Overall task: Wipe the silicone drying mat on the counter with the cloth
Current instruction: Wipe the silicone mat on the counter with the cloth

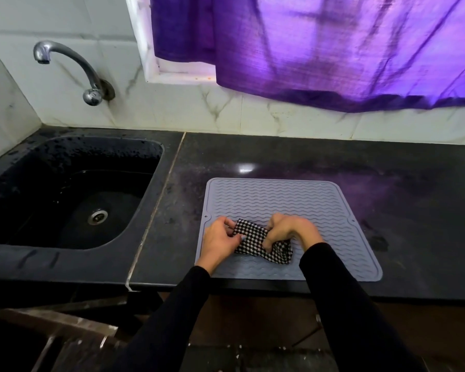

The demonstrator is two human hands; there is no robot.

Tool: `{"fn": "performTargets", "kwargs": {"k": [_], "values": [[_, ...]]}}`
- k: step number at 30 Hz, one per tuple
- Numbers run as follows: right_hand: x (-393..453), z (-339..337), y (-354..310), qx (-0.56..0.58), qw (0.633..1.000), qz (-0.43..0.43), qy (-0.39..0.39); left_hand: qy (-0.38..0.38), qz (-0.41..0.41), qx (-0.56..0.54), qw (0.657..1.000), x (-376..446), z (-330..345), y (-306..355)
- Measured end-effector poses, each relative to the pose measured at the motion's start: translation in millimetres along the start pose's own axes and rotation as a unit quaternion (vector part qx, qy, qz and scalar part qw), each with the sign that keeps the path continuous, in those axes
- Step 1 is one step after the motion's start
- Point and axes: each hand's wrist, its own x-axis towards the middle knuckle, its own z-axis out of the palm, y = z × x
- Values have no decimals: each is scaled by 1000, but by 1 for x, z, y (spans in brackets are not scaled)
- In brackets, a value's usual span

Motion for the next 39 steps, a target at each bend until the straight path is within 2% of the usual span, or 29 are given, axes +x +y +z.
{"fn": "performTargets", "kwargs": {"k": [3, 5, 7, 10, 12, 14, 15, 17, 18, 20, 22, 24, 31, 33, 35, 36, 37, 38, 39], "values": [[-4, 5, 3, 37, 999, -11, -15, -69, -33, -47, 996, 6, -2, 1], [-6, 7, 5, 48, 998, -31, -8, -128, -9, -65, 990, 12, -6, -1], [-9, 7, 9, 89, 994, -56, 11, -137, 27, -87, 986, 14, -8, 1], [-14, 4, 17, 217, 972, -68, 49, -86, 47, -152, 984, 16, -10, 8], [-13, 3, 21, 331, 937, -65, 94, -29, 66, -145, 987, 16, -14, 9], [-13, 6, 20, 375, 900, -73, 210, 55, 100, -93, 989, 18, -20, -1], [-16, 8, 15, 322, 899, -82, 285, 93, 118, -52, 987, 19, -24, -8], [-25, 20, -1, 112, 911, -69, 391, 141, 134, 54, 979, 19, -30, -25], [-27, 29, -9, 28, 909, -69, 409, 149, 129, 104, 975, 18, -31, -33], [-26, 57, -24, -69, 914, -97, 388, 131, 120, 179, 968, 15, -33, -48], [-16, 88, -26, -146, 887, -136, 417, 90, 123, 245, 958, 11, -31, -61], [-3, 104, -20, -131, 877, -145, 439, 66, 126, 286, 947, 12, -28, -70], [5, 110, -19, -124, 892, -178, 397, 50, 126, 326, 935, 16, -26, -70], [2, 95, -14, -45, 918, -197, 342, 53, 124, 330, 934, 16, -25, -70], [-1, 68, -9, 140, 947, -157, 242, 51, 124, 332, 934, 16, -26, -69], [-4, 52, -8, 270, 933, -132, 199, 49, 124, 332, 934, 17, -27, -69], [-5, 41, -9, 376, 902, -107, 185, 46, 124, 332, 934, 16, -27, -69], [-5, 34, -9, 429, 878, -81, 194, 43, 126, 333, 934, 16, -27, -70], [-6, 33, -12, 409, 881, -63, 228, 44, 129, 333, 933, 16, -27, -70]]}}
